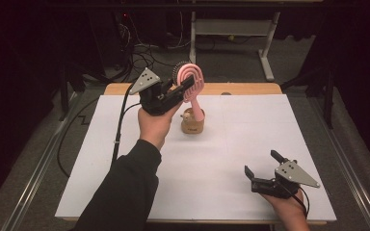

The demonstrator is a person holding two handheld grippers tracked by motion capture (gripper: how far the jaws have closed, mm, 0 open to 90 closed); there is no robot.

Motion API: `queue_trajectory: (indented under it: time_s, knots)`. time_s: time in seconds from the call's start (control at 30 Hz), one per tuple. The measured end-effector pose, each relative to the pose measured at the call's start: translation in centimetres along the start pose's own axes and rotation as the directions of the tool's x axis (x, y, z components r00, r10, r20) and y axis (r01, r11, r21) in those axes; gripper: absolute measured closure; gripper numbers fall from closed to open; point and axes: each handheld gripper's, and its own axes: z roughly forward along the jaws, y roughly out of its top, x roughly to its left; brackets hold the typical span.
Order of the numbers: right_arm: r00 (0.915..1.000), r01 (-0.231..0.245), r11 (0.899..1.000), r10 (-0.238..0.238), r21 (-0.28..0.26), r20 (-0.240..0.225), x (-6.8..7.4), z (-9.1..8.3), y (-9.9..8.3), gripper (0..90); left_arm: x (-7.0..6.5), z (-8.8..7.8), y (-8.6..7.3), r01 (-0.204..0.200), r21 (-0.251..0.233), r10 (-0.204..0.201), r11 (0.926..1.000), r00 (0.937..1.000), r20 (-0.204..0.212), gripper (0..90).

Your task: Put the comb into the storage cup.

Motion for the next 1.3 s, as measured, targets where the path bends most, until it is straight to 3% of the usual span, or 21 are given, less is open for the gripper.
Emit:
queue_trajectory:
  time_s: [0.1, 0.4, 0.47, 0.63, 0.77, 0.87, 1.3]
  knots:
    - [1.0, 0.004, 1.0, -0.004, -0.001, 0.0, 0.0, 0.0, 0.0, 0.1, -0.2, 0.7, 0.2, -0.023, 0.009, 0.023, 0.9997, 0.9997, -0.013, 63.3]
    - [1.0, -0.002, 1.0, 0.002, 0.0, 0.01, -0.1, -0.3, -0.2, 0.1, 0.7, 2.3, 0.0, -0.007, 0.012, 0.008, 0.9999, 0.9994, -0.035, 63.3]
    - [1.0, -0.002, 1.0, 0.002, -0.002, 0.009, -0.2, -0.4, -0.1, 0.1, 1.0, 2.4, -0.3, 0.002, 0.006, -0.002, 1.0, 0.9996, -0.028, 63.3]
    - [1.0, -0.004, 1.0, 0.004, -0.006, 0.009, -0.2, -0.5, -0.1, 0.1, 1.4, 2.5, -0.7, -0.02, 0.019, 0.021, 0.9996, 0.9982, -0.056, 63.3]
    - [1.0, -0.002, 1.0, 0.002, -0.007, 0.008, -0.1, -0.5, -0.1, 0.1, 2.0, 2.4, -1.0, 0.004, 0.006, -0.004, 1.0, 0.9981, -0.062, 63.3]
    - [0.9999, -0.006, 1.0, 0.006, -0.014, 0.01, -0.1, -0.5, 0.0, 0.1, 2.1, 2.5, -1.3, -0.01, 0.018, 0.012, 0.9998, 0.9969, -0.078, 63.3]
    - [1.0, -0.007, 1.0, 0.007, -0.016, 0.007, -0.2, -0.4, 0.0, 0.1, 2.6, 3.2, -2.0, 0.002, 0.043, 0.002, 0.9991, 0.9951, -0.099, 63.3]
